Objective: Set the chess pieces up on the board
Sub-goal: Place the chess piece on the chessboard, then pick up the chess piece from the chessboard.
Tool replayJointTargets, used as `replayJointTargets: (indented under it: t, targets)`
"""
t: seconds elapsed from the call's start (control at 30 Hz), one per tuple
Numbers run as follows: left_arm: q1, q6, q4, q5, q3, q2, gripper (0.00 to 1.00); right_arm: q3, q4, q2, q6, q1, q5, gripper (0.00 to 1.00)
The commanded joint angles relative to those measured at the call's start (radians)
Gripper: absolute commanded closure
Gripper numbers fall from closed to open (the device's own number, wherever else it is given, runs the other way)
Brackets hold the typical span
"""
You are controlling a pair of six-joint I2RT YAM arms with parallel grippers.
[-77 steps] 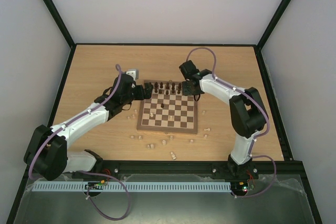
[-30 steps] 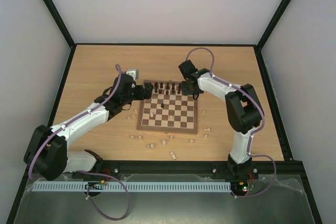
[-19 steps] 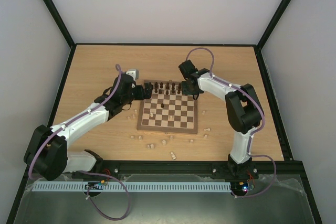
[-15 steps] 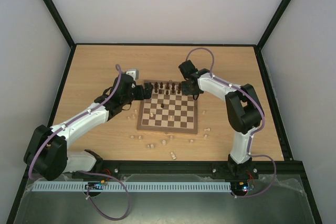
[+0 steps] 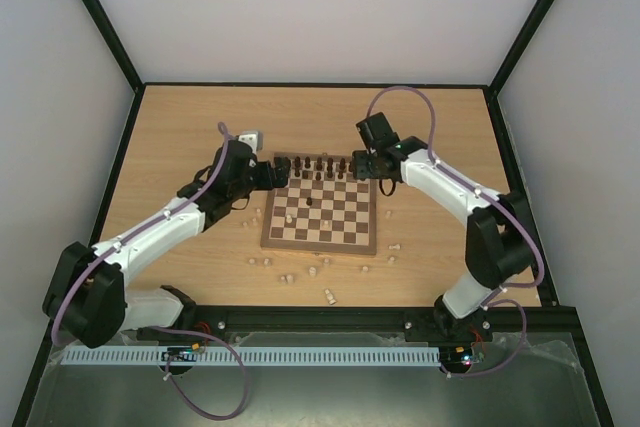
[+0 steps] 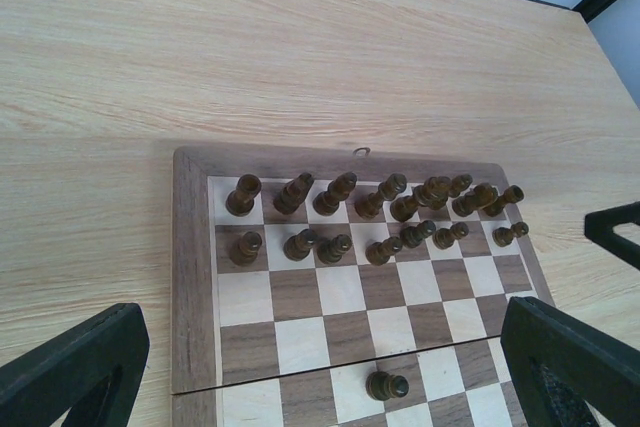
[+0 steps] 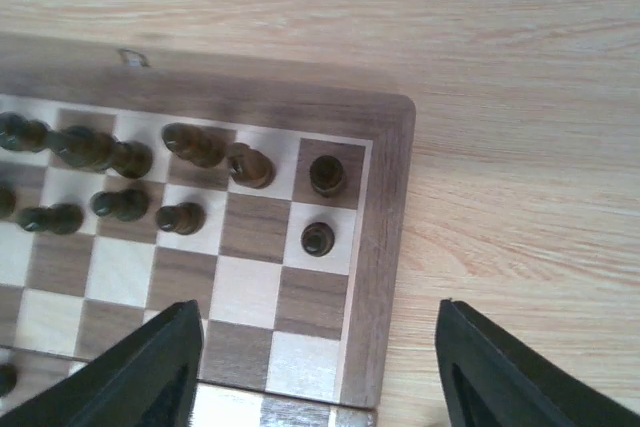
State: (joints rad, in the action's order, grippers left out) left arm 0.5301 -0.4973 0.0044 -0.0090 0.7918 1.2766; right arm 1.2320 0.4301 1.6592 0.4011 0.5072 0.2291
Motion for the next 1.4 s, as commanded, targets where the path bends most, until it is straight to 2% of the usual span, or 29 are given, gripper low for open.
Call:
replayJointTargets:
  t: [0.0, 0.07, 0.1, 0.63, 0.77, 0.97, 1.07, 1.2, 1.37]
  targets:
    - [0.004, 0.005, -0.004, -0.020, 0.003, -0.032, 0.00, -0.035, -0.011, -0.083, -0.009, 0.001, -0.061, 0.27]
    - [0.004, 0.002, -0.001, -0.031, -0.004, -0.037, 0.01, -0.045, -0.025, -0.109, -0.018, 0.013, -0.085, 0.13]
    - [0.004, 0.002, 0.002, -0.034, -0.007, -0.039, 0.00, -0.045, -0.030, -0.115, -0.021, 0.023, -0.089, 0.01]
    - [0.003, -0.015, -0.028, -0.139, -0.028, -0.138, 0.00, 0.018, -0.054, -0.005, -0.070, 0.203, -0.151, 0.00]
    - [0.002, -0.026, -0.036, -0.160, -0.031, -0.159, 0.01, 0.048, -0.048, 0.046, -0.077, 0.238, -0.160, 0.11]
    - [-0.022, -0.056, -0.056, -0.159, -0.033, -0.182, 0.01, 0.109, -0.018, 0.134, -0.082, 0.273, -0.175, 0.43]
    - [-0.086, -0.063, -0.039, -0.059, -0.041, -0.174, 0.01, 0.147, 0.019, 0.178, -0.078, 0.280, -0.177, 0.49]
    - [-0.152, -0.079, -0.021, 0.046, -0.054, -0.152, 0.00, 0.199, 0.065, 0.234, -0.070, 0.285, -0.171, 0.52]
    - [-0.183, -0.086, -0.012, 0.109, -0.056, -0.127, 0.00, 0.238, 0.093, 0.284, -0.064, 0.290, -0.153, 0.58]
